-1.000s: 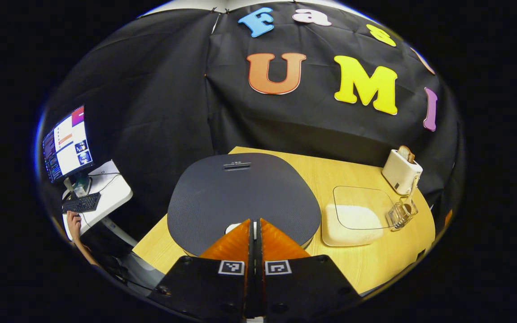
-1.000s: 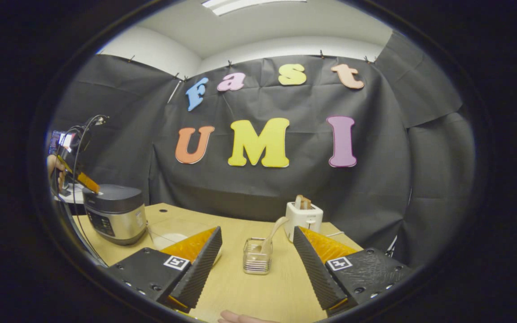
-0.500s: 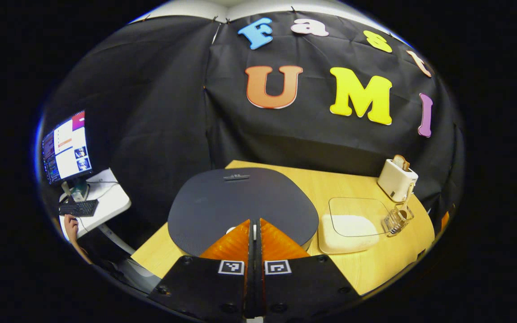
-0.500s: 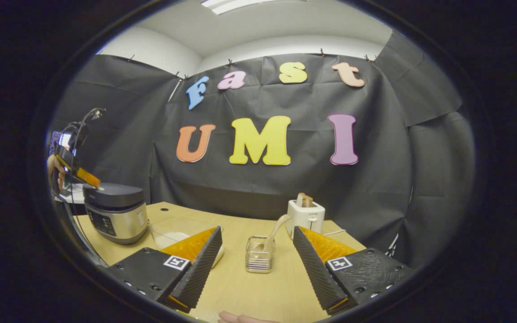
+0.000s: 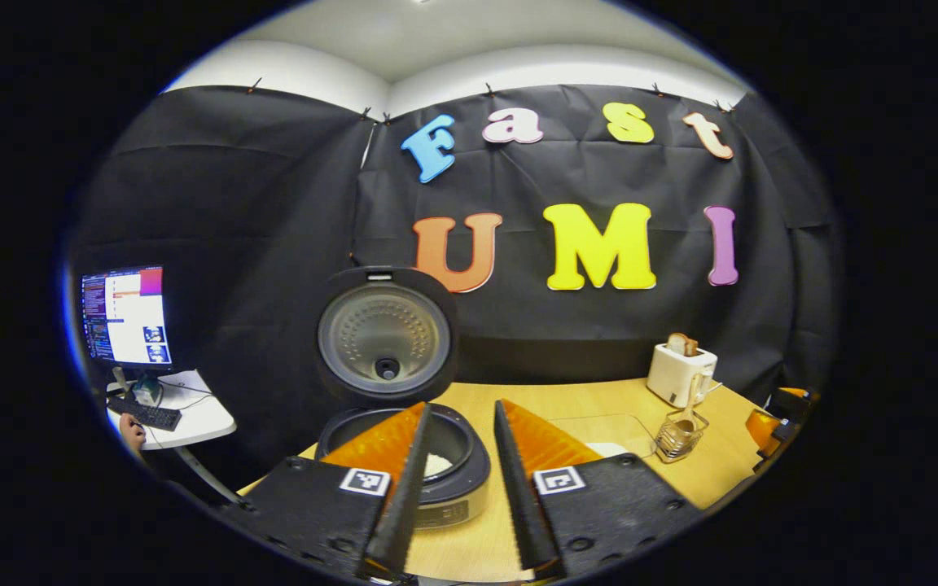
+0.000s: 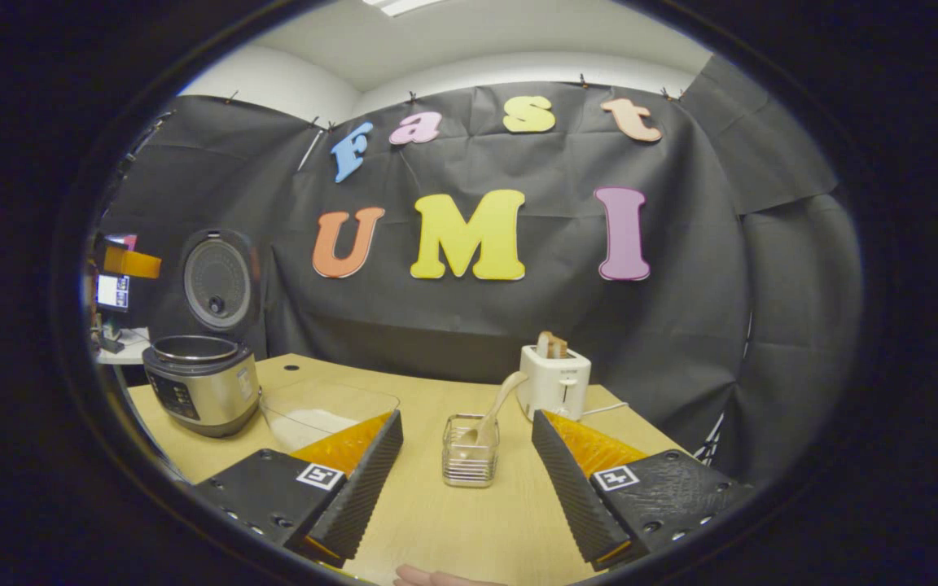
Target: Close the left gripper, press the button to open the rice cooker; take a wooden spoon from the chopstick holder with the right hand, scoop a spoonful of rice and pour it into the rice cooker, then put the wooden spoon back into the chopstick holder.
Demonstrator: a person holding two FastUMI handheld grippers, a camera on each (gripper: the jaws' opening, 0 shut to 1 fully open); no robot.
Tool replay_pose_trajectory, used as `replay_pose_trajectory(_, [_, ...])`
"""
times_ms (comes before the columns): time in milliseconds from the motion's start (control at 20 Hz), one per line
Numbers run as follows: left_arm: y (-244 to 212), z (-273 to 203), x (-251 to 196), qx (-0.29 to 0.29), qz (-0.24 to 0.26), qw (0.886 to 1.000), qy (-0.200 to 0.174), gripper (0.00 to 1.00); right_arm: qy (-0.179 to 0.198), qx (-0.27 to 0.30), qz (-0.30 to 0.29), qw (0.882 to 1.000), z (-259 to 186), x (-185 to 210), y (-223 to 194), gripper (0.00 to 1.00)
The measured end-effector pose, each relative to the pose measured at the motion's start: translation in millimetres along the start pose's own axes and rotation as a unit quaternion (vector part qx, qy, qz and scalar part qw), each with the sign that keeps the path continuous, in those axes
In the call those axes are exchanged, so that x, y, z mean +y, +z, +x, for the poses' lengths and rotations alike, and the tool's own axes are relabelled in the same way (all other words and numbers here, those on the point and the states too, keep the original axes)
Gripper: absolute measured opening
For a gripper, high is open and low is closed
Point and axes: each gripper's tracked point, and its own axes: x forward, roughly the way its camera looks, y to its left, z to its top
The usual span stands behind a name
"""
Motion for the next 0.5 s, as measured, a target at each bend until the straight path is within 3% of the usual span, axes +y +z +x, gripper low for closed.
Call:
replay_pose_trajectory(100, [-11,-4,-5,-0.001,0.010,1.000,-0.005,0.78,0.008,0.004,0.005,1.000,7,-1,2,0.96])
replay_pose_trajectory(200, [-22,-6,-6,-0.001,0.022,1.000,0.005,0.80,-0.007,0.004,0.010,1.000,15,-13,6,0.95])
replay_pose_trajectory(250, [-27,-6,-9,-0.003,0.027,1.000,0.008,0.91,-0.018,0.001,0.012,1.000,22,-20,8,0.95])
replay_pose_trajectory(300, [-34,-7,-12,-0.002,0.029,1.000,0.009,0.90,-0.023,0.003,0.010,1.000,28,-24,10,0.96])
replay_pose_trajectory(350, [-39,-6,-17,-0.002,0.032,0.999,0.007,0.96,-0.028,0.005,0.005,1.000,35,-27,9,0.95])
replay_pose_trajectory(500, [-41,-11,-25,-0.018,0.027,0.999,0.000,0.95,-0.043,0.007,-0.004,0.999,51,-42,13,0.96])
